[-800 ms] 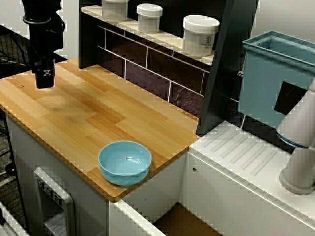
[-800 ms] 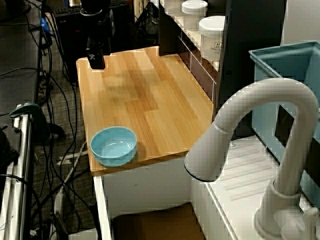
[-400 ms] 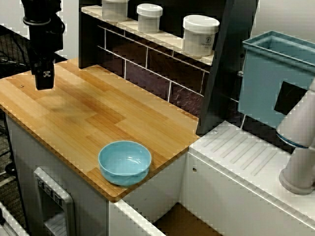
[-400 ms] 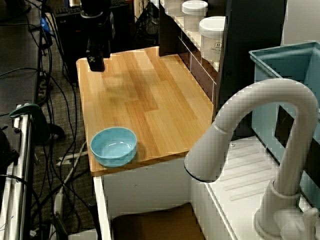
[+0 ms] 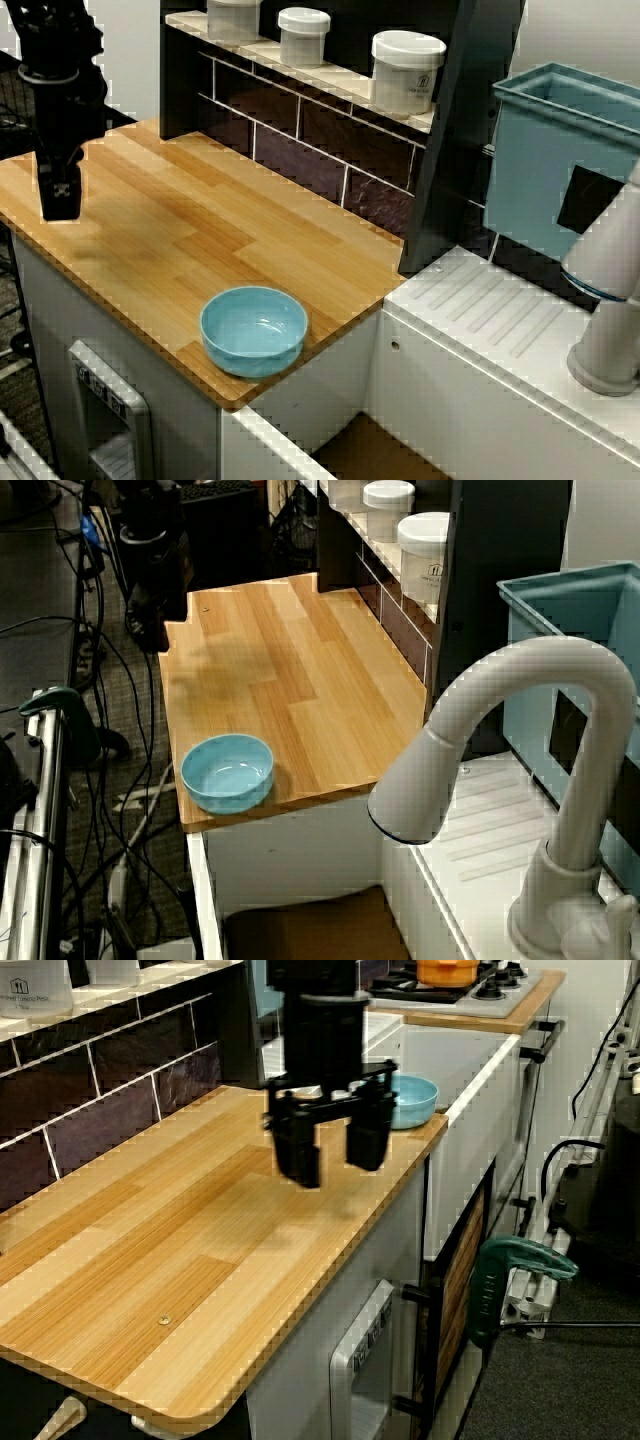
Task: Push into sink
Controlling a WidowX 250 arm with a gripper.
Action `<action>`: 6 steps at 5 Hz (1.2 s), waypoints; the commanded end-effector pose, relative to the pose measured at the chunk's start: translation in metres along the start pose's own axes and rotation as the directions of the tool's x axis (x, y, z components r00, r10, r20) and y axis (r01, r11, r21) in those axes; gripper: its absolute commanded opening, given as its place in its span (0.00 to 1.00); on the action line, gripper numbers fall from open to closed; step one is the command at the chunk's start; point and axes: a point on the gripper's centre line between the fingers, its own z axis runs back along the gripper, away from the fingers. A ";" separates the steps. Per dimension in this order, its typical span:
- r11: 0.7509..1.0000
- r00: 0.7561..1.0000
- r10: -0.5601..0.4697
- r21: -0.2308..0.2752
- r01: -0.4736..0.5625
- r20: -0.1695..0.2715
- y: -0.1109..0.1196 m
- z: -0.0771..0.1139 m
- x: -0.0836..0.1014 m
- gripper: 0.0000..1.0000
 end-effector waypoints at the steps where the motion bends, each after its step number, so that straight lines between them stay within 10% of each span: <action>1: 0.984 0.996 0.079 0.160 -0.083 0.035 -0.041 0.017 0.017 1.00; 6: 0.976 0.986 -0.162 0.154 0.154 0.038 -0.085 0.011 0.045 1.00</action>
